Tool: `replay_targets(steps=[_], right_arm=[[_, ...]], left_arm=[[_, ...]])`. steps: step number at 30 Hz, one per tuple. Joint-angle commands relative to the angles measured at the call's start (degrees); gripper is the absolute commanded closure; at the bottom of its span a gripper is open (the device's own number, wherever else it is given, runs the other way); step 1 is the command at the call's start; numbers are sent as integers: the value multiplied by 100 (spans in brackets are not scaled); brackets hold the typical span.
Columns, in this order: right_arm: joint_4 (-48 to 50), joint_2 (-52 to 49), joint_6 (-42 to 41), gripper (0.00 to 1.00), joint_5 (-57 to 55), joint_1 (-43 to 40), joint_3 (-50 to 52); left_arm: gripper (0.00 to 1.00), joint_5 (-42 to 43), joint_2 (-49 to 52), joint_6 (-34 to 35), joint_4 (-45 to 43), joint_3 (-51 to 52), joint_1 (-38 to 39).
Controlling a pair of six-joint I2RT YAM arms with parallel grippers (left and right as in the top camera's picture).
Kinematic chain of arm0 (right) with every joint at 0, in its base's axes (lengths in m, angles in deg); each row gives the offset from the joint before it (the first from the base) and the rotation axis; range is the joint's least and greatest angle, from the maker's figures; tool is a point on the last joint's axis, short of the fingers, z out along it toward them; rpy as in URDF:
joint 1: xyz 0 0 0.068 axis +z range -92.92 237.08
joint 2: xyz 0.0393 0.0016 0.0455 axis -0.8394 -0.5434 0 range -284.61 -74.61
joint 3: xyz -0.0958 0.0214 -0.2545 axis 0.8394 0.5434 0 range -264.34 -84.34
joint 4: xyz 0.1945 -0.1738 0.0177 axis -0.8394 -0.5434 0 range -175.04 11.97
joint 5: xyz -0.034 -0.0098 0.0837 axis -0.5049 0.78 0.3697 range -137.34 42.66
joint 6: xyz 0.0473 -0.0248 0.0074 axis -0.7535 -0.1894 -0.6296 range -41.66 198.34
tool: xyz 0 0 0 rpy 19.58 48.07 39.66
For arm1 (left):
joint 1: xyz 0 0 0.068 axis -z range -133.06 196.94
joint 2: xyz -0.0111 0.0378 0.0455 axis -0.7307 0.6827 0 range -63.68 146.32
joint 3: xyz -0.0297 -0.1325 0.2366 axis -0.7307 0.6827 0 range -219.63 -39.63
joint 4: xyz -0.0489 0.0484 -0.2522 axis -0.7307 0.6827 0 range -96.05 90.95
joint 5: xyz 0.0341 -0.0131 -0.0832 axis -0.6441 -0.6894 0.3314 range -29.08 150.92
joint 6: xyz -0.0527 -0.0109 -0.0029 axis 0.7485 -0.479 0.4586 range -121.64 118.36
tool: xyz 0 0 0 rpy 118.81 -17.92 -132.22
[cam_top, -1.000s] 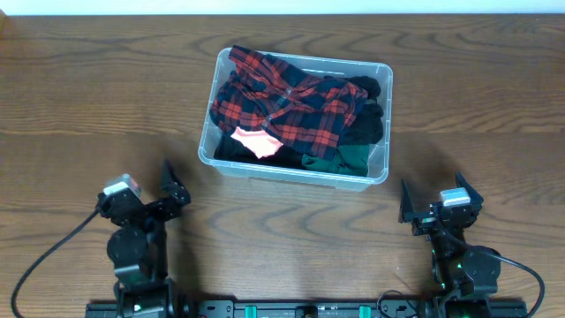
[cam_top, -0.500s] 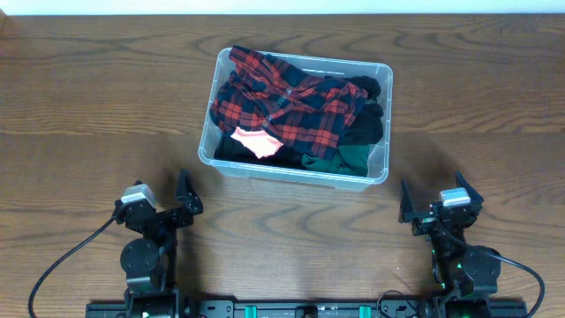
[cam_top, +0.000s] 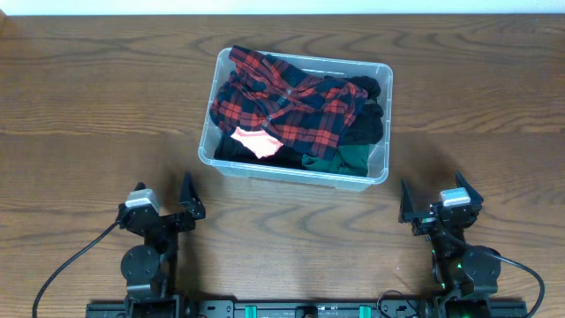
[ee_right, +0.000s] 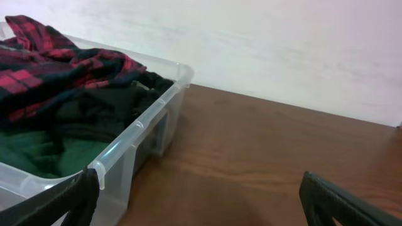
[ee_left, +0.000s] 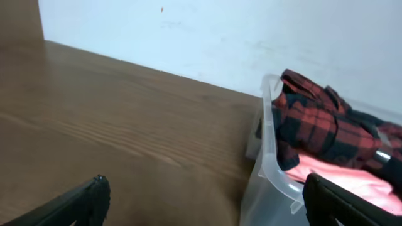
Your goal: Pack container
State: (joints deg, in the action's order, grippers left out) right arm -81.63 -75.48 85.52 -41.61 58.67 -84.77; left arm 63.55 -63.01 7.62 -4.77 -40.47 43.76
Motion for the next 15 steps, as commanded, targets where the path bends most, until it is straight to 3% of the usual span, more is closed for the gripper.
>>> replay_targets(steps=[1, 4, 15], right_arm=[[-20, 17, 81, 1, 9, 72, 11], [-20, 17, 81, 1, 9, 72, 11], [-20, 17, 81, 1, 9, 72, 11]], left_arm=[[2, -48, -55, -688, 273, 61, 44], [2, -48, -52, -970, 273, 61, 44], [2, -46, -44, -966, 264, 61, 42]])
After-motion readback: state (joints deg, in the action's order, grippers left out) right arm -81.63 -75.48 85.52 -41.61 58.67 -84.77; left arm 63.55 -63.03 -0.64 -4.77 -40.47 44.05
